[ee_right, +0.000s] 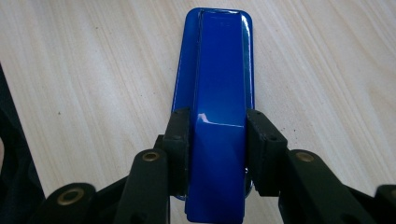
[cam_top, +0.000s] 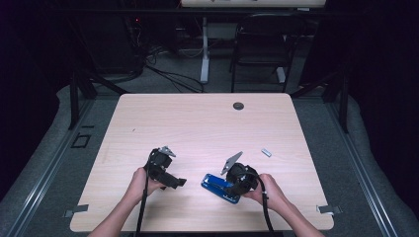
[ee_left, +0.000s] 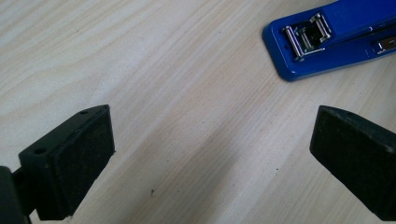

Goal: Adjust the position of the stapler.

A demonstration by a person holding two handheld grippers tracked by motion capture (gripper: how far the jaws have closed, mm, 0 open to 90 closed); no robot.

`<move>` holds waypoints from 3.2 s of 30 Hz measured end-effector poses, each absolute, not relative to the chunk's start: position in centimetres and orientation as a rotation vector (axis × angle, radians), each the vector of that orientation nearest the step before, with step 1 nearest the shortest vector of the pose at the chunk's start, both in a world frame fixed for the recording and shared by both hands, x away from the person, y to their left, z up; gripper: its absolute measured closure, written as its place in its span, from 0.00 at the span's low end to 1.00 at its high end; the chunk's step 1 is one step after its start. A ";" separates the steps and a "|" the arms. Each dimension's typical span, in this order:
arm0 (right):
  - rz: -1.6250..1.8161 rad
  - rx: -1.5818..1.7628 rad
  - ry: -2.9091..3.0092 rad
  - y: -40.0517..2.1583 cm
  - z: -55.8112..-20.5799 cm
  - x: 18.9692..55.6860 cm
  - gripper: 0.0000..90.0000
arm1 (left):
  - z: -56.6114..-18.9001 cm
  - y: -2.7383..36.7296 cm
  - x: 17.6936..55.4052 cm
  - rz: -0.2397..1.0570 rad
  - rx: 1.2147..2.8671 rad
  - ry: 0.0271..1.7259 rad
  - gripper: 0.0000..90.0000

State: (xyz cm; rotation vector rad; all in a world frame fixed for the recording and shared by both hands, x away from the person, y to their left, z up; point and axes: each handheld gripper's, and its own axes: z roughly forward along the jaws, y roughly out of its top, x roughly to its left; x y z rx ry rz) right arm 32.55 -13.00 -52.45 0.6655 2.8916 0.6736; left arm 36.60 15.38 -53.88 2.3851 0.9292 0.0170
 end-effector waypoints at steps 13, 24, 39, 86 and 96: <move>0.714 0.738 2.897 -13.7 -52.0 32.6 0.60 | -54.1 14.6 36.4 0.012 2.409 0.882 0.00; 0.703 0.661 2.875 -12.8 -52.9 32.3 0.74 | -54.1 14.4 36.4 0.010 2.419 0.862 0.00; 0.770 0.416 2.988 -13.5 -53.0 32.6 0.73 | -54.1 14.3 36.4 -0.001 2.424 0.842 0.00; 0.544 0.584 2.980 -17.2 -51.8 32.7 0.72 | -53.9 11.8 35.3 0.004 2.386 0.681 0.00; 0.532 0.673 2.951 -17.1 -51.8 33.0 0.73 | -54.6 9.8 35.0 -0.018 2.398 0.599 0.09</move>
